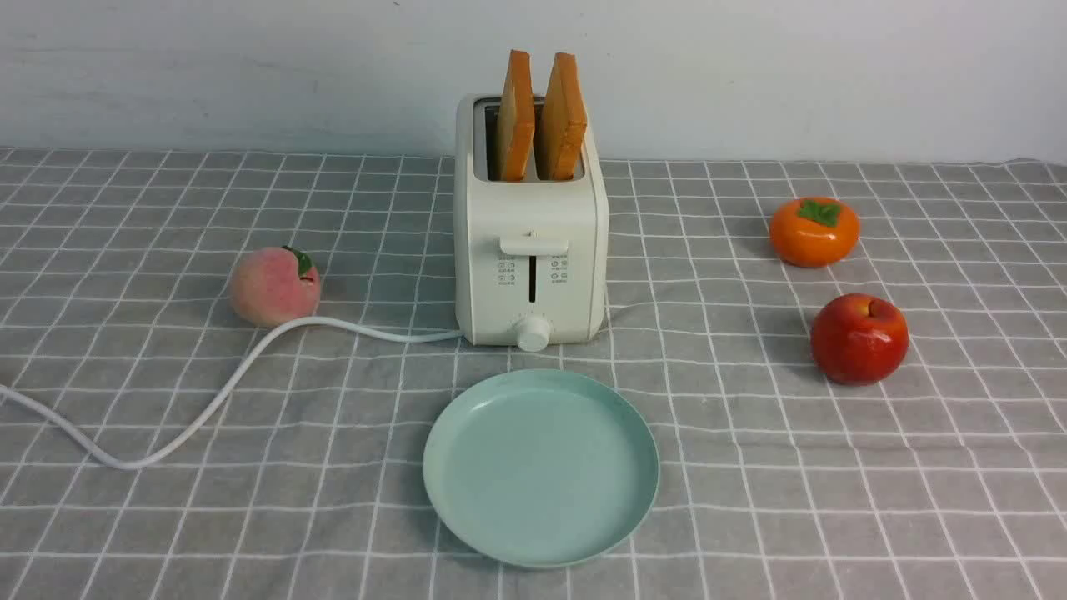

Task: Take toasted bread from bread machine on grey coffee table place on plate.
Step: 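Reach for a toast slice standing in the toaster with the left gripper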

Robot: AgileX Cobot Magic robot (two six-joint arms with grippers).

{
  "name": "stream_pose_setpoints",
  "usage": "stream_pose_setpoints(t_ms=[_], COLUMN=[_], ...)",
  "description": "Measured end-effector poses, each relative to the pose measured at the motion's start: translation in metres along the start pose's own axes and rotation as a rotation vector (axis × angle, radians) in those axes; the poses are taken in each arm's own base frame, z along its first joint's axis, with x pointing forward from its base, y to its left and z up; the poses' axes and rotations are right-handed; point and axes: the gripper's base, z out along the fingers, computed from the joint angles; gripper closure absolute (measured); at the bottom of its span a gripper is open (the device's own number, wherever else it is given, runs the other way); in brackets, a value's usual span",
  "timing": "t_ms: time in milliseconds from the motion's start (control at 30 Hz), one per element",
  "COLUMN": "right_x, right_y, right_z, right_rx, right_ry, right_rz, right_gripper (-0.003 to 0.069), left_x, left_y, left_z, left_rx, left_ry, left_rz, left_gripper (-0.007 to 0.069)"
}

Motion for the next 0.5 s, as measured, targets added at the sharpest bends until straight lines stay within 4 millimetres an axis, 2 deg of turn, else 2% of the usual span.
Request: stream_pose_setpoints(t_ms=[500], right_x=[0.0000], right_y=[0.0000], right_z=[0.0000], right_rx=[0.000], right_ry=[0.000], right_rz=[0.000], right_gripper=[0.0419], left_x=[-0.0005], left_y=[0.0015], left_z=[0.0000], left_rx=[-0.017], left_ry=[-0.005], left_rz=[0.042], left_gripper=[0.0386])
